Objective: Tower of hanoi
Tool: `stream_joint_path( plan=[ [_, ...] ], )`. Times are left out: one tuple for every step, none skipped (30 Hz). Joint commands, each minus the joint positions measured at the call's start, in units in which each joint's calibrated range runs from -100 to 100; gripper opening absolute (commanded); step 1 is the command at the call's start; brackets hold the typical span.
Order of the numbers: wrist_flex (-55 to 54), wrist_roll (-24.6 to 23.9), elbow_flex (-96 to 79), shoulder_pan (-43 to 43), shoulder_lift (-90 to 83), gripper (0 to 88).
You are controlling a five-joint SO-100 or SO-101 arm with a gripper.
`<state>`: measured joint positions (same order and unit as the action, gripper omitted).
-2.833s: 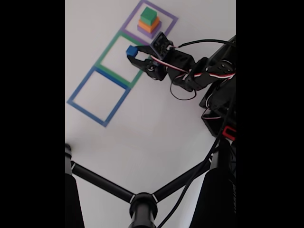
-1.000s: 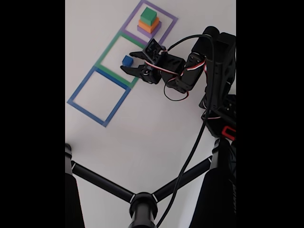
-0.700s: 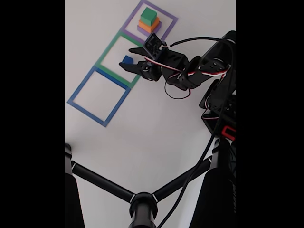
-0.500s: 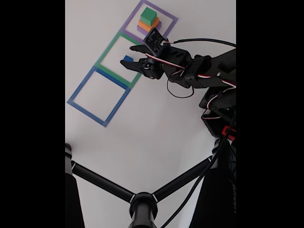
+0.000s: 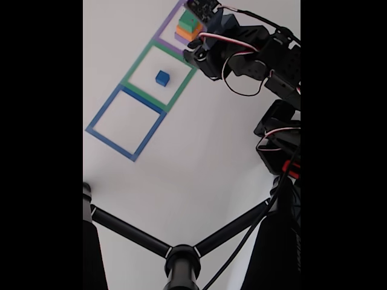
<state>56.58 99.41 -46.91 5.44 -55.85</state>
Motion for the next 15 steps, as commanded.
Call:
stream_joint_path(
  plan=[
    [19.13, 0.59, 20.55, 3.86, -0.39, 0.1],
    [22.37, 0.59, 23.64, 4.91, 0.01, 0.1],
    [24.88, 0.59, 26.27, 5.97, 0.25, 0.1],
    [27.06, 0.59, 28.64, 6.83, 0.42, 0.1],
    [29.01, 0.59, 30.64, 7.50, 0.58, 0.1],
    [30.79, 0.59, 32.73, 8.36, 0.90, 0.1],
    [32.08, 0.59, 34.27, 9.13, 1.14, 0.4],
    [33.14, 0.59, 35.64, 9.99, 1.39, 0.7],
    [33.95, 0.59, 36.73, 10.76, 1.71, 1.1],
    [34.35, 0.59, 37.18, 11.43, 1.87, 2.3],
    [34.35, 0.59, 37.27, 11.91, 1.95, 2.6],
    [34.35, 0.59, 37.18, 12.58, 2.03, 2.6],
    [34.03, 0.59, 37.00, 12.96, 2.03, 2.6],
    [33.86, 0.59, 36.91, 13.44, 2.19, 2.7],
    [33.62, 0.59, 36.73, 13.92, 2.35, 2.7]
  ],
)
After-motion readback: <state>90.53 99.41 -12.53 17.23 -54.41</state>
